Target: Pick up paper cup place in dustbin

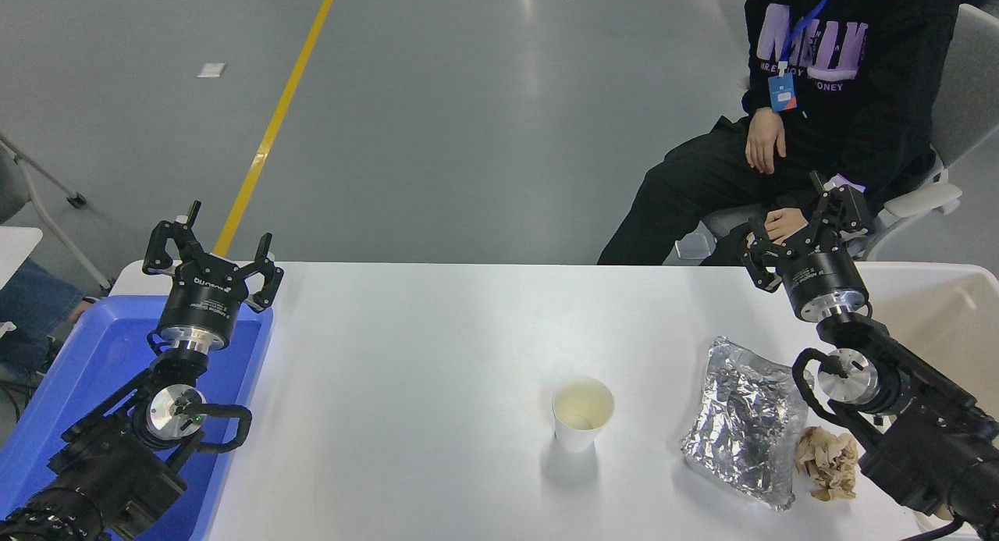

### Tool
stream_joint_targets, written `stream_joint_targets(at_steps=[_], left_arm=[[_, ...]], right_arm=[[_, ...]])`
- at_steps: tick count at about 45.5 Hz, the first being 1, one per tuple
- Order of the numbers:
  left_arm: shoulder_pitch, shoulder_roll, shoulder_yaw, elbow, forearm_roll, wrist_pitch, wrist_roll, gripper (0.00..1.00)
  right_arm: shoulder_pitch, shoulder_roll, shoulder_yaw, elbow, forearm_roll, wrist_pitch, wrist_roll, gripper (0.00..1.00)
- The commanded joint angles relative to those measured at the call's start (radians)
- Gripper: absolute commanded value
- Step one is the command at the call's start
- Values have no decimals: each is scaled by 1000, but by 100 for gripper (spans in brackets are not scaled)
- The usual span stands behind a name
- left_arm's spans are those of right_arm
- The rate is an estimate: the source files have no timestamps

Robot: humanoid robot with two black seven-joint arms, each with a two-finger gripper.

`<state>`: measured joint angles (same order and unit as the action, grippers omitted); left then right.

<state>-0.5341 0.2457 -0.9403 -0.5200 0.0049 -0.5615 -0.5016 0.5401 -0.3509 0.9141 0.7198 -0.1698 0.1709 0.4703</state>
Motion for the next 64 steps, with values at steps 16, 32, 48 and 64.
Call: stream_joint_targets(at_steps=[16, 32, 48, 64], left_arm=[[0, 0, 0, 0, 1, 0, 0, 98], [-3, 0, 3, 0, 1, 0, 2, 98], [-3, 1, 3, 0, 1, 0, 2, 98], [-3, 1, 3, 2, 1, 0, 2, 98]], right_arm=[[541, -381, -1206, 121, 205, 12, 2, 100], [1149, -165, -2067, 187, 202, 214, -7, 100], [1552, 104, -2304, 297, 24, 615, -9, 100], [1784, 296, -2299, 417, -17, 615, -9, 100]])
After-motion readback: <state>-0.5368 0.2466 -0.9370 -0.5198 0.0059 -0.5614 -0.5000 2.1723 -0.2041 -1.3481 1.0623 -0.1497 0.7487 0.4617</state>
